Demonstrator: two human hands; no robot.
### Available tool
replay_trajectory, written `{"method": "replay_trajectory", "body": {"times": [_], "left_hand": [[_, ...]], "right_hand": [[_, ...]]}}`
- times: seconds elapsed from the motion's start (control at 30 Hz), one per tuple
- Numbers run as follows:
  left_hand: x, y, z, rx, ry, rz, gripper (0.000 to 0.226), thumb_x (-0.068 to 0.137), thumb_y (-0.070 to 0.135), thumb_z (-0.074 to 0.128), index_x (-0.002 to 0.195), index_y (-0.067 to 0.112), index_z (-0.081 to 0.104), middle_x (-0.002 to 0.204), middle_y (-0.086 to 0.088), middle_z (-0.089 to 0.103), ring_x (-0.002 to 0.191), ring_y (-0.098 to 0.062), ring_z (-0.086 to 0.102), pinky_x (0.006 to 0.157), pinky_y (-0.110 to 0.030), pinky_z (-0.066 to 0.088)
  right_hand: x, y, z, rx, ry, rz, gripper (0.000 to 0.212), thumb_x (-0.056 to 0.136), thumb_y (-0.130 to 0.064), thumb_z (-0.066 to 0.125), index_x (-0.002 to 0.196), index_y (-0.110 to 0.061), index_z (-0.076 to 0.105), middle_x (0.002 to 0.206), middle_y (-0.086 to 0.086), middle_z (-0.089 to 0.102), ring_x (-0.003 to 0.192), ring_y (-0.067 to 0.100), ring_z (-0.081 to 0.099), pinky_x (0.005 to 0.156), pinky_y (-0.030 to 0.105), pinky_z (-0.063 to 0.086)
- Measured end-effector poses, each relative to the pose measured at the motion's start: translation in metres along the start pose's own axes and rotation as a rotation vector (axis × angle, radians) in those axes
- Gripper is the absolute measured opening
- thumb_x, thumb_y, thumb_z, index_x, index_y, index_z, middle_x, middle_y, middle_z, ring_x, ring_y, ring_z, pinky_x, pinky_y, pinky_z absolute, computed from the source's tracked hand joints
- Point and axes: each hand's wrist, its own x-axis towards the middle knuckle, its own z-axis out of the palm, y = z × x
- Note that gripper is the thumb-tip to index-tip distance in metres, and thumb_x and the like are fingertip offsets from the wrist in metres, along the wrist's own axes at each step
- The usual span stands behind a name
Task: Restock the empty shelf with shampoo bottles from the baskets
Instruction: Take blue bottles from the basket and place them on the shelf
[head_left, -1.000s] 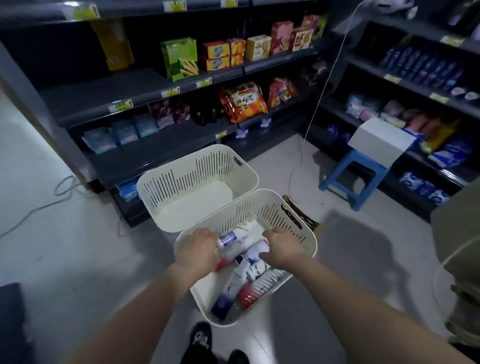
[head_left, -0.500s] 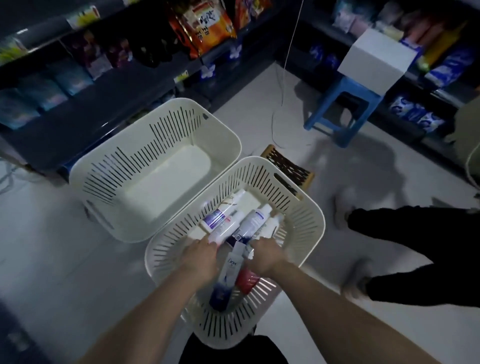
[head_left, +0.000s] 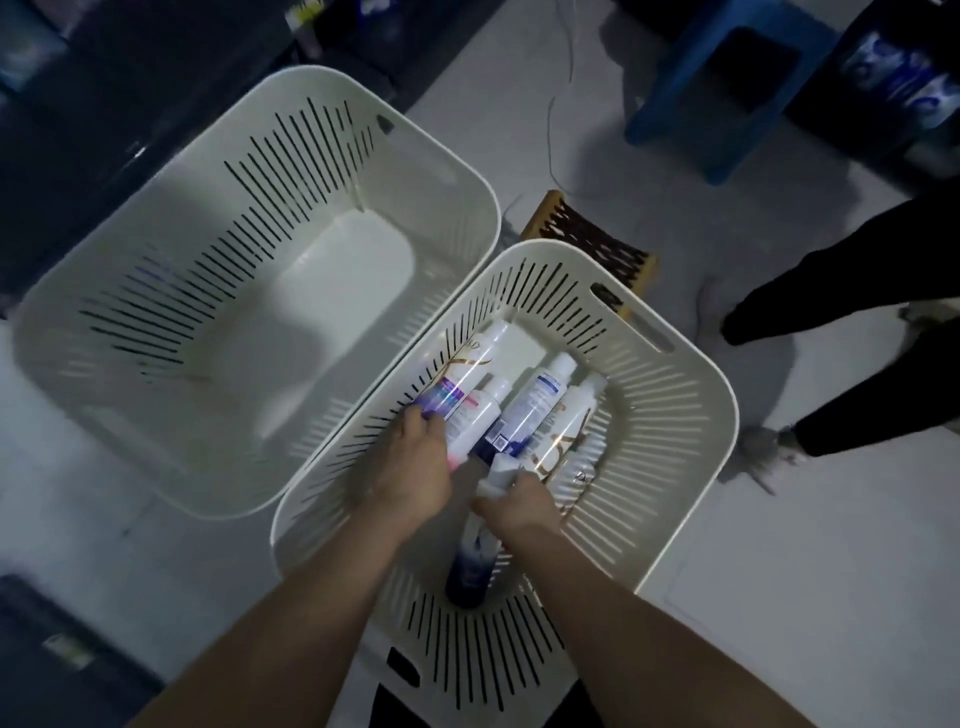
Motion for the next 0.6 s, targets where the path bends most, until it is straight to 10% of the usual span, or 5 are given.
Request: {"method": "replay_trajectory", "body": {"times": [0.23, 0.4, 0.6], "left_hand": [[-0.004, 0.015, -0.006, -0.046, 0.014, -0.103, 0.045, 0.094, 0.034, 0.056, 0.13, 0.013, 0.038, 0.137, -0.011, 0.032, 0.103, -0.026, 0.056, 0.07, -0.027, 0.035], [0.011, 0.012, 0.006, 0.13, 0.176, 0.078, 0.059, 0.08, 0.027, 0.069, 0.133, 0.012, 0.048, 0.134, -0.012, 0.046, 0.117, -0.028, 0.047, 0.095, -0.035, 0.041], [0.044, 0.036, 0.006, 0.086, 0.097, 0.009, 0.076, 0.088, 0.017, 0.054, 0.15, 0.001, 0.013, 0.149, -0.019, 0.026, 0.132, -0.034, 0.03, 0.11, -0.041, 0.033]], "right_hand": [[0.001, -0.007, -0.018, 0.118, 0.091, -0.015, 0.049, 0.072, -0.041, 0.076, 0.109, -0.014, 0.057, 0.102, 0.002, 0.066, 0.092, 0.021, 0.065, 0.075, 0.03, 0.052], [0.002, -0.024, -0.058, 0.196, 0.266, -0.078, 0.035, 0.078, -0.033, 0.076, 0.098, -0.015, 0.054, 0.089, -0.001, 0.058, 0.082, 0.019, 0.055, 0.068, 0.025, 0.039], [0.02, -0.03, -0.078, 0.404, 0.321, -0.107, 0.048, 0.082, -0.033, 0.076, 0.12, -0.009, 0.061, 0.088, -0.005, 0.054, 0.086, 0.016, 0.054, 0.077, 0.027, 0.041]]}}
